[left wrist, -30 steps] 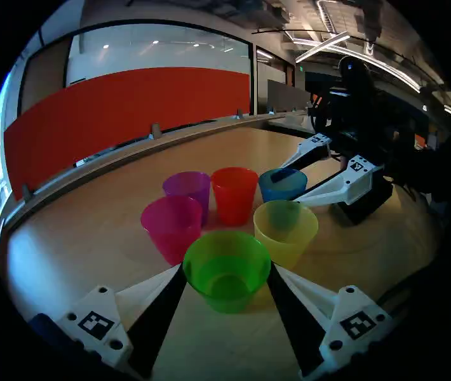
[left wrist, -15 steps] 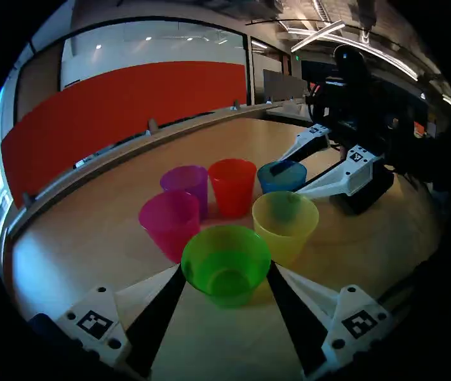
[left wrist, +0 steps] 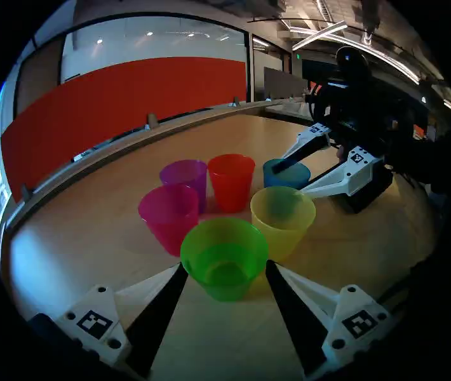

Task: Pour water

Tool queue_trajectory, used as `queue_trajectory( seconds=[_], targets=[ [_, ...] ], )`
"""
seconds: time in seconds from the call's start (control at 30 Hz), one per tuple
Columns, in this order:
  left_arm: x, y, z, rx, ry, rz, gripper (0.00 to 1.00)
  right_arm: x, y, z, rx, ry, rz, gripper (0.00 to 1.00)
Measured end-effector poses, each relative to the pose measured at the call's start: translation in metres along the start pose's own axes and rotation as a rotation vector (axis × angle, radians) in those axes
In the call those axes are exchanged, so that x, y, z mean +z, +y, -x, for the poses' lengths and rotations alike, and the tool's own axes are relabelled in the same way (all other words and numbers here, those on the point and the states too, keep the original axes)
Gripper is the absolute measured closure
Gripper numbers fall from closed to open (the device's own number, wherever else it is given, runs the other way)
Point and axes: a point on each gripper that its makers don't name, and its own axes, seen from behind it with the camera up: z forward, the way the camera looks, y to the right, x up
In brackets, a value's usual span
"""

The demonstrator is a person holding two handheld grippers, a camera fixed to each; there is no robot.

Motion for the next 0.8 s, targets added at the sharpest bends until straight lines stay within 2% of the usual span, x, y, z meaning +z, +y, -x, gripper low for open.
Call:
queue_trajectory(
  seconds=[0.23, 0.8],
  targets=[
    [-0.005, 0.001, 0.000, -0.002, -0.004, -0.002, 0.10, -0.002, -0.001, 0.003, -0.003, -0.008, 0.000, 0.00],
    [-0.014, -0.002, 0.005, -0.011, -0.006, -0.022, 0.10, -0.015, 0.001, 0.011, 0.002, -0.011, 0.026, 0.00]
  ],
)
